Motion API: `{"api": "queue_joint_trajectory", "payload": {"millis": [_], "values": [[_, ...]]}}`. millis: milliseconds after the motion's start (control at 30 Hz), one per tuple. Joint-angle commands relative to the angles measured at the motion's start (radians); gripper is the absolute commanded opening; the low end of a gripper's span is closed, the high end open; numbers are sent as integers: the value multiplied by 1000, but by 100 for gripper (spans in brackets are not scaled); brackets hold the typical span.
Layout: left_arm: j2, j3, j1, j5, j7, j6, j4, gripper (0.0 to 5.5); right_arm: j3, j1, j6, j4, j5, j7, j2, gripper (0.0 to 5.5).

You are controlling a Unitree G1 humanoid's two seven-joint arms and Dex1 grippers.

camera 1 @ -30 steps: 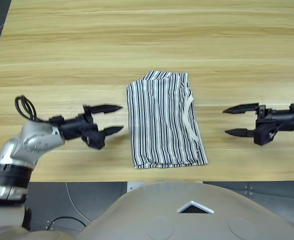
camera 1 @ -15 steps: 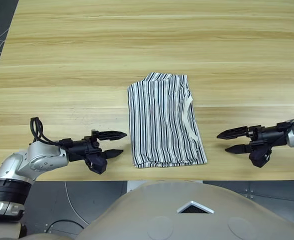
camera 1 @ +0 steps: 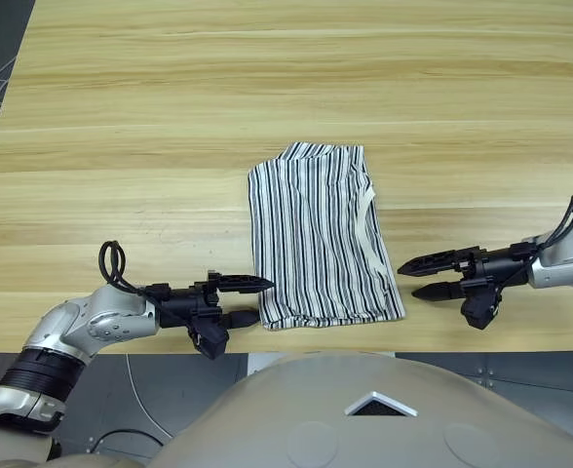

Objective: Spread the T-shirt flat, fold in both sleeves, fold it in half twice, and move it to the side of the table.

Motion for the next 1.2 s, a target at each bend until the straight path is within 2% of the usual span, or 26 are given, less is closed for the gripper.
{"api": "queue_joint_trajectory", "payload": {"millis": [33, 267, 600, 733, 867, 1100, 1200], "values": [[10, -36, -35, 79, -59, 50, 54, 405, 67, 29, 46, 4, -95, 4, 15, 402], [6, -83, -25, 73, -63, 47, 48, 405, 91, 30, 49, 54, -219, -93, 77, 402], [3, -89, -51, 75, -58, 57, 53, 405, 145, 10, 75, 144, -501, -367, 108, 402], [0, -85, -56, 80, -55, 65, 53, 405, 194, -24, 57, 126, -466, -347, 88, 402], [-3, -90, -55, 82, -55, 68, 61, 405, 256, -60, 48, 60, -333, -297, 56, 336], [-5, -108, -60, 91, -53, 71, 70, 277, 376, -112, 131, -75, -83, -174, -35, 176], [-1, -121, -65, 89, -61, 69, 73, 238, 397, -118, 171, -113, -13, -128, -49, 135]]}}
